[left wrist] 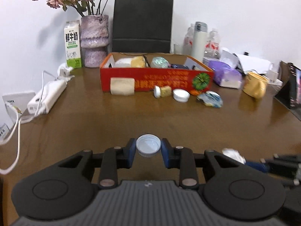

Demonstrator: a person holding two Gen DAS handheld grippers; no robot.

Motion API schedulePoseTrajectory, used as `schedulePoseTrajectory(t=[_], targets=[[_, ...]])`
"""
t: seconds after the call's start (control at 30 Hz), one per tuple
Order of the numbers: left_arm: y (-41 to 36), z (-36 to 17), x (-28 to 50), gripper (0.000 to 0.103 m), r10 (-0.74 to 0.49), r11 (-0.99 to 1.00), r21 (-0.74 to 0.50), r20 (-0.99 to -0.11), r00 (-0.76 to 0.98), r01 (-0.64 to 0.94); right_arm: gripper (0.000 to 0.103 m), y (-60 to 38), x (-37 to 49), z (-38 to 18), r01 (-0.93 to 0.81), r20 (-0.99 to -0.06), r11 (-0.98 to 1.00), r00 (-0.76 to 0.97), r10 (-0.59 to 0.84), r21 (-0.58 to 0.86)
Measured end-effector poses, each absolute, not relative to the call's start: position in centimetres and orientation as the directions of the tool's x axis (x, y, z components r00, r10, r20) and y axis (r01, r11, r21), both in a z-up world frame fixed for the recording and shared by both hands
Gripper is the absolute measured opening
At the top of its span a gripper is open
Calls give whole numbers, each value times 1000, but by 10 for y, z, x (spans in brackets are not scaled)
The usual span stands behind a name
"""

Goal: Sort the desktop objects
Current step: 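Grasp a white bottle cap with the left tool while the right tool grasps the crumpled tissue, then carry the cap and tissue into the box while both tools release them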

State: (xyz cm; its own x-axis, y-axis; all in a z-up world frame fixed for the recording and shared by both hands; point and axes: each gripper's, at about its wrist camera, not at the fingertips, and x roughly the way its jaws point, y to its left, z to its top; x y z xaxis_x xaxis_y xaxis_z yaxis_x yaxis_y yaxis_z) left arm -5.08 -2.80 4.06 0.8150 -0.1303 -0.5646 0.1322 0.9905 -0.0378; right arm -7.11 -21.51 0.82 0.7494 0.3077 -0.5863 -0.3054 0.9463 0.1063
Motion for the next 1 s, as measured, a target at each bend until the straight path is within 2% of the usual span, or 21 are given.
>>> schedulePoseTrajectory(t=[0.17, 0.37, 0.5, 0.73, 0.87, 1.0], targets=[[-34, 39, -83, 30, -162, 983, -17, -557, 815, 184, 18, -210, -93, 31, -334, -505, 941, 804, 314, 53], [-33, 43, -77, 30, -183, 981, -52, -536, 824, 185, 18, -215, -93, 47, -333, -425, 942, 846, 321, 48], [-30, 54, -56, 30, -171, 985, -63, -513, 841, 162, 18, -223, -78, 56, -300, -406, 953, 866, 292, 45], [-11, 98, 13, 30, -129, 991, -79, -441, 888, 105, 18, -244, -10, 104, -267, -314, 963, 911, 267, 43], [-3, 117, 85, 30, -206, 978, -130, -461, 863, 164, 18, -255, 65, 131, -259, -348, 959, 894, 283, 113], [-6, 124, 179, 30, -188, 982, -123, -545, 817, 144, 18, -262, 176, 130, -235, -503, 938, 797, 336, 255]])
